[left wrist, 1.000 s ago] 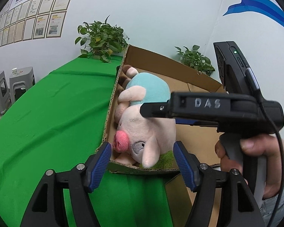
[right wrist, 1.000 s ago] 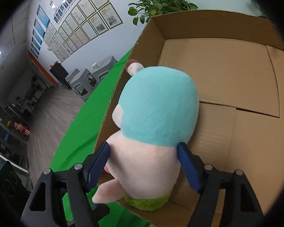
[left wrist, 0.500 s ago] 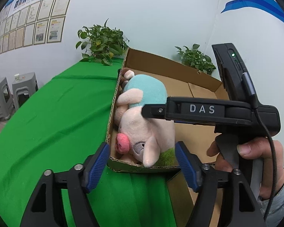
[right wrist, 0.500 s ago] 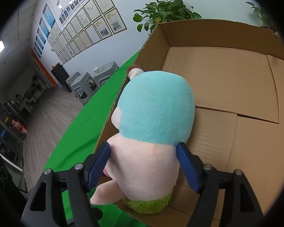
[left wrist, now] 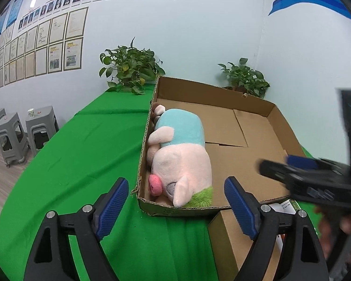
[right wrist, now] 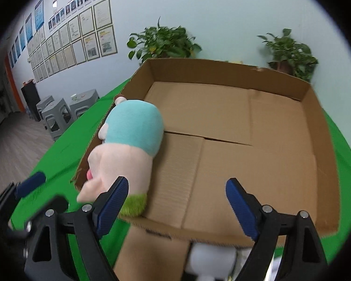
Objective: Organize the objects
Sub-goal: 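Lower the plush pig into the tray and open both grippers, then move both grippers to the long flat cardboard box, then grasp the long cardboard box with the left gripper while the right gripper grips it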
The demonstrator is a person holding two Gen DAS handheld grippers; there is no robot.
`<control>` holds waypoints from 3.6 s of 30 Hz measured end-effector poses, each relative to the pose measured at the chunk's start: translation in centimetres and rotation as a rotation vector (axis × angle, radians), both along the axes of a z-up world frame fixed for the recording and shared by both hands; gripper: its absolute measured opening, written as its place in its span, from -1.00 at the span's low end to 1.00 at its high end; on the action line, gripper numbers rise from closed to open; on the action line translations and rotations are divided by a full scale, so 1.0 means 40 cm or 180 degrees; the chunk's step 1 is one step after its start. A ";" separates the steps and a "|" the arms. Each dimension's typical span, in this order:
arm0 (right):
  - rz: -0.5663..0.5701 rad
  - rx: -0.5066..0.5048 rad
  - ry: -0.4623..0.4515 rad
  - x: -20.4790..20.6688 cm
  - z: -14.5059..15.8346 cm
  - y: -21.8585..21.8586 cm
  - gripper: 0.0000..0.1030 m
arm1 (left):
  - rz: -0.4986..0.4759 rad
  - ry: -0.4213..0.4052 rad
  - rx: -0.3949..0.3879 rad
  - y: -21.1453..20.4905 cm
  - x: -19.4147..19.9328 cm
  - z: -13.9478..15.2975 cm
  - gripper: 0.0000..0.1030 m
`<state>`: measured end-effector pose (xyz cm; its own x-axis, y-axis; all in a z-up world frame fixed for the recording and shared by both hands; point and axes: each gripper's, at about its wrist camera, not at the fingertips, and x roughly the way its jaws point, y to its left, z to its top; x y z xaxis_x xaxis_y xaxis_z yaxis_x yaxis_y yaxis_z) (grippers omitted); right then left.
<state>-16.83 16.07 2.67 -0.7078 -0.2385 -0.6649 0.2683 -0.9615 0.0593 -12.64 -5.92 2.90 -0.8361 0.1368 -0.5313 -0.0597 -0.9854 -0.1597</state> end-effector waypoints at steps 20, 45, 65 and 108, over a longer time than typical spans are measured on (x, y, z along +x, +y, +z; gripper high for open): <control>-0.0390 0.0004 0.0255 0.206 -0.037 0.123 0.66 | -0.0262 -0.0060 -0.0167 0.167 0.127 0.019 0.62; 0.0287 -0.0397 -0.0187 0.285 -0.097 0.128 0.82 | -0.0711 -0.0672 0.0352 0.136 0.181 -0.065 0.62; 0.1039 -0.0135 -0.0706 0.421 -0.198 -0.056 1.00 | -0.1267 -0.1512 0.1104 0.135 0.191 -0.241 0.39; 0.0617 -0.0243 -0.0674 0.456 -0.204 -0.032 0.80 | -0.1274 -0.1281 0.0762 0.174 0.285 -0.174 0.38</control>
